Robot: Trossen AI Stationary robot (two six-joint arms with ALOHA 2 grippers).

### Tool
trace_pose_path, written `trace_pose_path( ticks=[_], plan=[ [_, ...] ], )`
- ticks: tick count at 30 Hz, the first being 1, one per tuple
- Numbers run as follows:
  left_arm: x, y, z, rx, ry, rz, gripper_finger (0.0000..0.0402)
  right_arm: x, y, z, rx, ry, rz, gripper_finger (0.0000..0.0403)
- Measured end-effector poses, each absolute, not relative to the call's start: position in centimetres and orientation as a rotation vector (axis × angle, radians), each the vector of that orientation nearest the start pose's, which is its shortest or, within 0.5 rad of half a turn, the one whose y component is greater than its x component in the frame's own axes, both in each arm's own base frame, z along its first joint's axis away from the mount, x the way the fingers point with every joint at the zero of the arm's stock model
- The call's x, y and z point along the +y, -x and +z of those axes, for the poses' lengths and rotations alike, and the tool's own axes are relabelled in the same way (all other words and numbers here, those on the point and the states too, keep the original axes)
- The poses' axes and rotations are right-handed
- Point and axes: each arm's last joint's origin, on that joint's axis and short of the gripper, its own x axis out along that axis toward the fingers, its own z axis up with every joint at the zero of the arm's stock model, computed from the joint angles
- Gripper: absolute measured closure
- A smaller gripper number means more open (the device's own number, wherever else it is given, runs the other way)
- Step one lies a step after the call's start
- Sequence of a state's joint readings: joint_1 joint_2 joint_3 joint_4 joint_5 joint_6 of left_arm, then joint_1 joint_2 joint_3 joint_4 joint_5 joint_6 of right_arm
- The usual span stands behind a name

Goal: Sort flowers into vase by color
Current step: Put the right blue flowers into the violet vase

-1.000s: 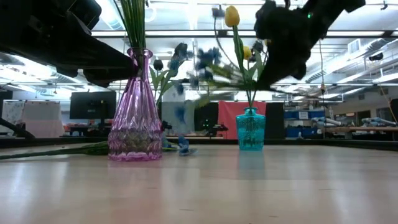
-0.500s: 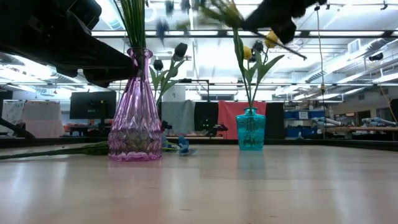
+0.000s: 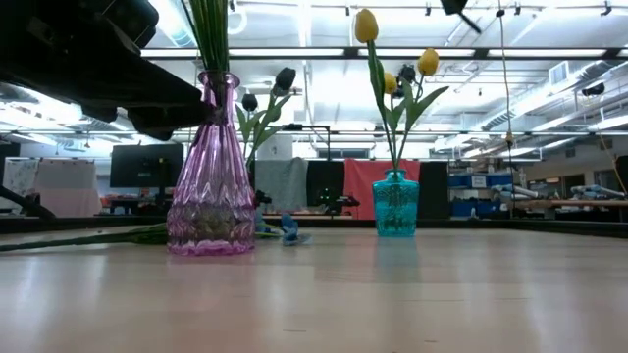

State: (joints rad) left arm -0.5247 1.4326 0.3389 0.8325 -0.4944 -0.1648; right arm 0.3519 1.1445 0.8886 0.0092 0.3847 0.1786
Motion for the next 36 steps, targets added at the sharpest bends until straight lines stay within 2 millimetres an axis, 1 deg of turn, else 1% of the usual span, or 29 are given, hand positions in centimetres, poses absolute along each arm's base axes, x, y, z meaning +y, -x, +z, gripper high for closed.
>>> trace_pose_path(
  ticks=[4, 7, 10, 13, 17, 20, 23, 25, 28, 33, 36],
  plan=[
    [-10.8, -21.4, 14.9, 0.246, 0.037, -0.016, 0.0172, 8.3, -23.2, 32.1, 0.203, -0.050, -0.045, 0.0393],
    [-10.8, -21.3, 14.8, 0.262, 0.031, -0.017, 0.0172, 8.6, -22.5, 31.6, 0.207, -0.025, -0.037, 0.0393],
    [-10.8, -21.3, 14.6, 0.276, 0.023, -0.016, 0.0172, 8.4, -22.1, 30.4, 0.205, -0.028, -0.061, 0.0393],
    [-10.8, -21.3, 14.7, 0.268, 0.024, -0.016, 0.0172, 8.0, -22.0, 28.7, 0.182, -0.050, -0.072, 0.0393],
    [-10.8, -21.4, 15.0, 0.231, 0.038, 0.003, 0.0170, 7.4, -21.9, 26.3, 0.131, -0.106, -0.001, 0.0393],
    [-10.8, -21.4, 15.1, 0.226, 0.040, 0.004, 0.0159, 7.1, -22.0, 24.6, 0.087, -0.150, 0.039, 0.0393],
    [-10.7, -21.4, 15.1, 0.222, 0.042, 0.006, 0.0142, 7.1, -22.5, 23.4, 0.048, -0.170, 0.064, 0.0393],
    [-10.6, -21.5, 15.2, 0.218, 0.046, 0.010, 0.0133, 7.2, -23.1, 23.0, 0.013, -0.171, 0.071, 0.0393],
    [-10.4, -21.6, 15.2, 0.218, 0.048, 0.012, 0.0128, 7.5, -24.1, 22.3, -0.034, -0.139, 0.090, 0.0393],
    [-10.0, -21.8, 15.2, 0.216, 0.052, 0.027, 0.0145, 8.0, -26.0, 21.9, -0.161, -0.090, 0.112, 0.0393],
    [-10.0, -21.9, 15.3, 0.211, 0.056, 0.020, 0.0159, 8.2, -27.3, 21.6, -0.195, -0.057, 0.108, 0.0393]
  ],
)
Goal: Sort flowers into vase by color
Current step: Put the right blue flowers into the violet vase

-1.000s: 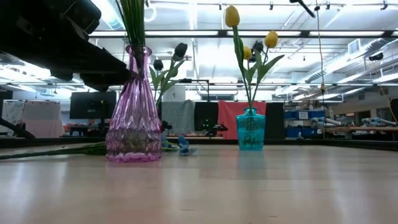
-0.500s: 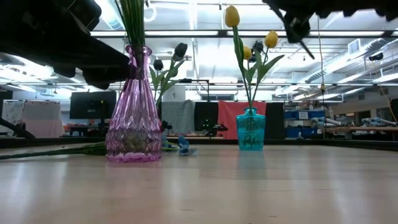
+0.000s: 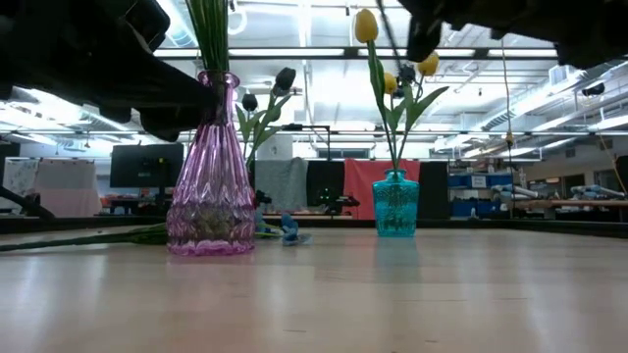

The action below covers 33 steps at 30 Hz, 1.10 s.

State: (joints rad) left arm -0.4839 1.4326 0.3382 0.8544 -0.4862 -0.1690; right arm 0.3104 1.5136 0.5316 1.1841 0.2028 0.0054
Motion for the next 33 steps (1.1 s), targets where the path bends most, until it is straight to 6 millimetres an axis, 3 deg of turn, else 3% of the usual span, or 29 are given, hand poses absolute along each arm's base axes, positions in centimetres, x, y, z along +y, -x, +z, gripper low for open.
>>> trace_pose_path(
  ticks=[13, 17, 23, 33],
  plan=[
    [-9.3, -22.3, 15.7, 0.166, 0.046, 0.042, 0.0201, 7.4, -33.9, 21.6, -0.246, 0.022, 0.198, 0.0393],
    [-9.0, -22.4, 15.8, 0.160, 0.052, 0.059, 0.0211, 6.4, -34.2, 21.7, -0.326, 0.016, 0.177, 0.0393],
    [-8.8, -22.5, 15.8, 0.154, 0.054, 0.067, 0.0236, 5.1, -34.0, 21.0, -0.307, -0.018, 0.176, 0.0393],
    [-8.6, -22.6, 15.9, 0.151, 0.057, 0.077, 0.0280, 4.7, -33.6, 20.0, -0.256, -0.037, 0.179, 0.0393]
  ],
)
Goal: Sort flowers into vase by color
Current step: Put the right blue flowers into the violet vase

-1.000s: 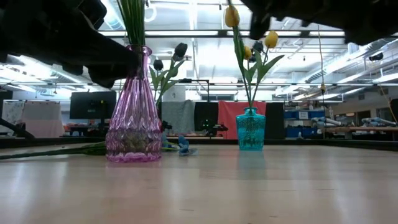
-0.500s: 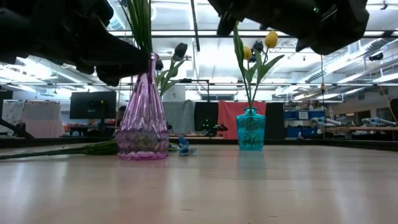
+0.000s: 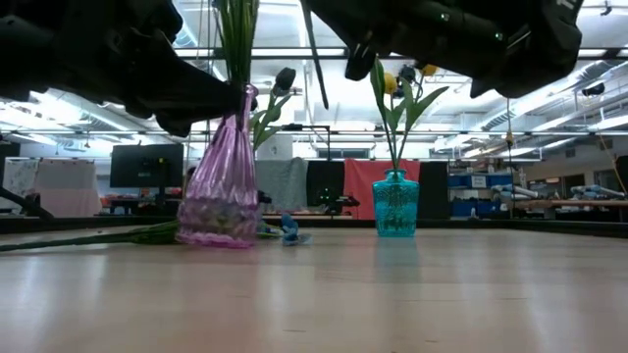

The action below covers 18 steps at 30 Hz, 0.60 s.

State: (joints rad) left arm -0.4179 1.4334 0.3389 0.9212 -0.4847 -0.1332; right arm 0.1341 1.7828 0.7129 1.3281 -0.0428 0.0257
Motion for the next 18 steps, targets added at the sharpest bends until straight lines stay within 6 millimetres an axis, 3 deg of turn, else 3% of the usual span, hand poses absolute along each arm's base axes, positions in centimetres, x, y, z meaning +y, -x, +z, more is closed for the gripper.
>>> trace_pose_path(
  ticks=[5, 18],
  plan=[
    [-8.57, -22.62, 15.88, 0.150, 0.058, 0.077, 0.0308, 4.56, -33.40, 19.75, -0.249, -0.038, 0.156, 0.0393],
    [-8.55, -22.62, 15.88, 0.149, 0.061, 0.085, 0.0298, 5.05, -33.03, 20.37, -0.326, -0.028, 0.167, 0.0393]
  ],
)
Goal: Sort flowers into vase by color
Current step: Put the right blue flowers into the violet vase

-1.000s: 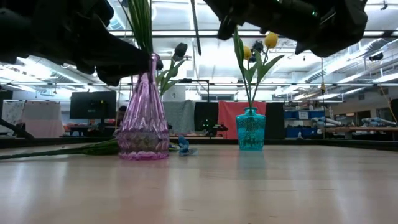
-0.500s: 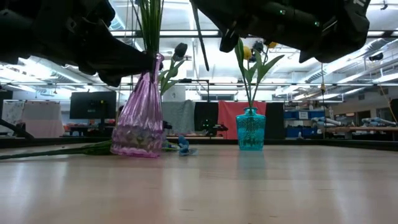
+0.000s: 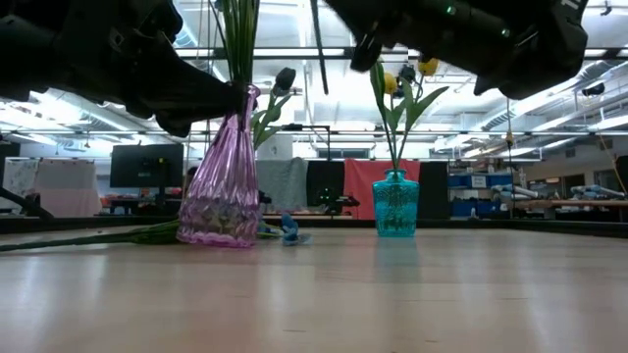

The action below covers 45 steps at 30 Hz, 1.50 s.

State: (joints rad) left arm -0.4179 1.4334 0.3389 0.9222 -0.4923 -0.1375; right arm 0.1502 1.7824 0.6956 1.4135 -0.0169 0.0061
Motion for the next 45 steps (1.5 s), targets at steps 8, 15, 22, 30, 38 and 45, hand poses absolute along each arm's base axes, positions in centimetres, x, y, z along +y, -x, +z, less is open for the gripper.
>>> trace_pose_path(
  ticks=[8, 15, 22, 30, 38, 45],
  plan=[
    [-8.5, -22.6, 15.9, 0.149, 0.060, 0.085, 0.0296, 5.7, -33.0, 21.3, -0.402, -0.013, 0.170, 0.0393],
    [-8.5, -22.6, 15.8, 0.162, 0.055, 0.087, 0.0296, 6.6, -34.1, 22.0, -0.362, 0.003, 0.248, 0.0393],
    [-8.7, -22.5, 15.6, 0.188, 0.087, 0.079, 0.0283, 6.5, -34.6, 21.4, -0.263, -0.004, 0.233, 0.0393],
    [-9.2, -21.8, 15.4, 0.260, 0.064, 0.009, 0.0183, 6.0, -34.3, 21.5, -0.260, 0.006, 0.190, 0.0393],
    [-9.8, -20.7, 15.2, 0.359, 0.089, -0.013, 0.0161, 5.7, -30.6, 21.8, -0.261, 0.019, 0.050, 0.0393],
    [-11.2, -20.5, 13.5, 0.418, 0.127, -0.053, 0.0161, 6.0, -29.0, 19.3, -0.231, -0.057, 0.015, 0.0393]
  ],
)
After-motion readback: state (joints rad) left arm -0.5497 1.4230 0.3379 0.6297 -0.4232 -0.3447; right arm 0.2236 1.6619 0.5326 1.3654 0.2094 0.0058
